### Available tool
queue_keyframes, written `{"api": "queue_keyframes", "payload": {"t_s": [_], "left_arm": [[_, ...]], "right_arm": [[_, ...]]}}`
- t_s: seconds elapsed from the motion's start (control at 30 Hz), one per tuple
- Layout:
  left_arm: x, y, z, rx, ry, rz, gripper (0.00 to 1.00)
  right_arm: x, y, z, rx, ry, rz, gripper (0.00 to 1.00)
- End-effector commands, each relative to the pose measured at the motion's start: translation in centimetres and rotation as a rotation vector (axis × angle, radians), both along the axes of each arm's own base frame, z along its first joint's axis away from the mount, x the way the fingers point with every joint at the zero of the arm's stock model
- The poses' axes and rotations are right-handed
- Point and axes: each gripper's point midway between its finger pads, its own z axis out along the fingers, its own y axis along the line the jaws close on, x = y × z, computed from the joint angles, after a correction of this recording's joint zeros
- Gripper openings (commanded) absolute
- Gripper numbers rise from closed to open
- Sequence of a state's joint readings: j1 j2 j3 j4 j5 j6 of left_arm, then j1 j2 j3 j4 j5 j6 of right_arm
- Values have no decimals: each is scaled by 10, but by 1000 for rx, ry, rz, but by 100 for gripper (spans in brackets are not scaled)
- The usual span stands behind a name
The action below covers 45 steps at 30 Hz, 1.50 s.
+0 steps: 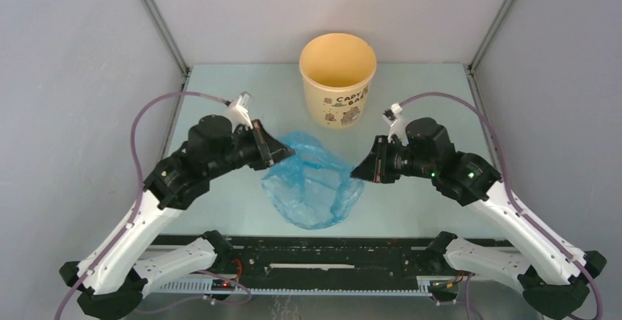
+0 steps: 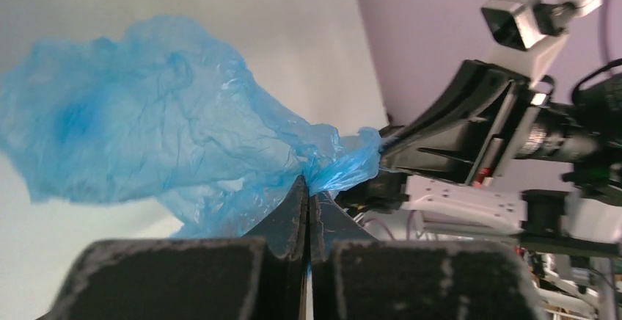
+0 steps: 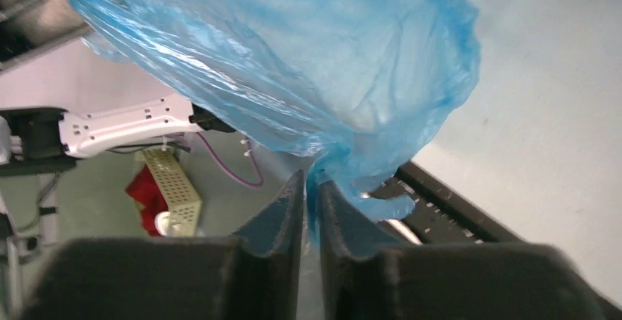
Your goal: Put the trash bags into the trash bin
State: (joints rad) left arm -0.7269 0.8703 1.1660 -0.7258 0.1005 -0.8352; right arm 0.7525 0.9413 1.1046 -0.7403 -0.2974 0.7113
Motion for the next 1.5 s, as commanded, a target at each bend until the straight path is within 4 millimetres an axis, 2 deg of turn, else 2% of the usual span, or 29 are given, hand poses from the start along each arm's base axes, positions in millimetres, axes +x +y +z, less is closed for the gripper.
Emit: {"api": "queue_keyframes", "payload": {"t_s": [0.0,0.07,0.1,0.23,0.37,0.43,0.47,0.53,0.7,0.83,1.0,1.1,1.27,1.3,1.33,1.43,1.47], "left_arm": [[-14,-3,34,-39,15,-54,0],[-17,-7,44,-82,29,-68,0],[-18,-10,49,-101,35,-73,0],[-19,-13,65,-157,33,-74,0],[-20,-18,70,-186,57,-89,0],[-22,-20,75,-210,65,-102,0],[-22,-21,78,-222,67,-107,0],[-22,-22,83,-245,76,-113,0],[-20,-20,90,-279,87,-116,0],[-19,-19,91,-285,95,-124,0],[-14,-14,89,-282,94,-115,0],[-10,-11,90,-288,89,-106,0],[-5,-7,89,-289,88,-99,0],[-4,-7,87,-290,92,-99,0],[-4,-8,87,-293,92,-101,0],[-2,-7,86,-292,85,-98,1],[-1,-6,85,-287,80,-95,5]], "right_arm": [[10,-24,10,-69,-83,-73,35],[15,-34,5,-106,-98,-121,60],[16,-36,2,-117,-98,-131,68],[11,-35,-10,-111,-108,-138,79],[12,-34,-13,-8,-210,-149,86],[14,-27,-8,84,-305,-124,87],[13,-25,-15,107,-333,-105,87],[12,-23,-14,146,-381,-80,87],[2,-24,-10,257,-372,-43,87],[5,-28,-15,304,-368,-76,87],[-3,-25,-3,389,-328,-66,76],[-11,-25,-5,394,-296,-55,71],[-18,-35,-1,420,-278,-103,69],[-17,-36,-1,420,-277,-118,65],[-15,-36,-2,416,-275,-130,56],[-10,-35,-3,412,-214,-169,7],[-10,-33,-2,420,-189,-175,0]]}}
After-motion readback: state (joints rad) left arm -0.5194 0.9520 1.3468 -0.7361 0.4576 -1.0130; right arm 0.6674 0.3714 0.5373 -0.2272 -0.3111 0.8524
